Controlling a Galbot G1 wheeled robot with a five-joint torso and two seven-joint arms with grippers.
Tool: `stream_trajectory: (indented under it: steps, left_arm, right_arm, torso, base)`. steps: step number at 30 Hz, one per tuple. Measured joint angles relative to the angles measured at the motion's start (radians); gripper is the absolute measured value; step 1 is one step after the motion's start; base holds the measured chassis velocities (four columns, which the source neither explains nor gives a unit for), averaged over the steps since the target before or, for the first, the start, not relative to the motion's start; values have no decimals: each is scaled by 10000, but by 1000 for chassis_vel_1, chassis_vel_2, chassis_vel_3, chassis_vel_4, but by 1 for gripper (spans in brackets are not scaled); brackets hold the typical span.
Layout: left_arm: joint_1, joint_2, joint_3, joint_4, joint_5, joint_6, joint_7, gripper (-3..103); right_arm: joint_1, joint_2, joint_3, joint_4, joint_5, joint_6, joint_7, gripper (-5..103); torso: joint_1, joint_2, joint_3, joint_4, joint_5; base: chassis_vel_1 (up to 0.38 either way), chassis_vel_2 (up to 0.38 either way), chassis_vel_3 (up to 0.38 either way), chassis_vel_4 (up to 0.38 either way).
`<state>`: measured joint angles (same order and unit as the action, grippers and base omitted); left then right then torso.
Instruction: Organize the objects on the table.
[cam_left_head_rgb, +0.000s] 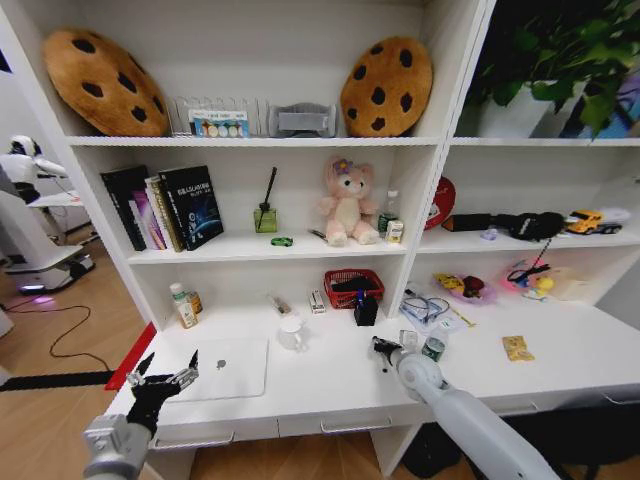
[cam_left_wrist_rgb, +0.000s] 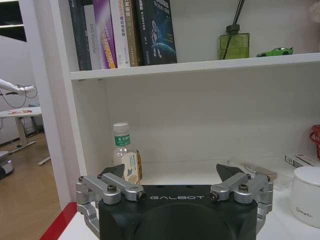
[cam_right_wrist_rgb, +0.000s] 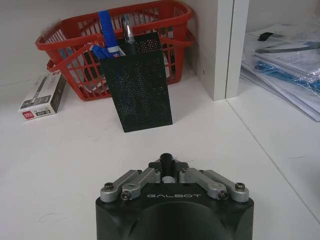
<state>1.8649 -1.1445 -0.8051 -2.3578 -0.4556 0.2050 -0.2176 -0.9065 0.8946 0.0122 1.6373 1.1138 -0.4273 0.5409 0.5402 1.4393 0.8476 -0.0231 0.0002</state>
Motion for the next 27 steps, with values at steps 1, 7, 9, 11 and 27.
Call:
stream_trajectory:
  steps: [1, 7, 9, 11, 27]
  left_arm:
    - [0, 0, 0, 0, 0, 0, 0, 100]
    - [0, 0, 0, 0, 0, 0, 0, 100]
    - [0, 0, 0, 0, 0, 0, 0, 100]
    - [0, 0, 0, 0, 0, 0, 0, 100]
    - [0, 0, 0, 1, 0, 0, -1, 100]
  right_arm:
    - [39, 6, 20, -41, -46, 11, 7, 12]
    - [145, -78, 69, -141, -535, 328, -316, 11]
    - [153, -75, 82, -175, -1114, 1112, -913, 11]
    - [185, -42, 99, -252, -1760, 1986, -1547, 11]
    - [2828, 1974, -402, -5201, -8273, 10375, -2213, 11]
  torso:
    - [0, 0, 0, 1, 1]
    - [4, -2, 3, -2, 4]
    - [4, -2, 3, -2, 2]
    - [3, -1, 3, -2, 0]
    - [3, -2, 1, 0, -5]
  base:
    - [0, 0, 0, 0]
    - [0, 0, 0, 0]
    - [0, 0, 0, 0]
    - [0, 0, 0, 0]
    - [0, 0, 0, 0]
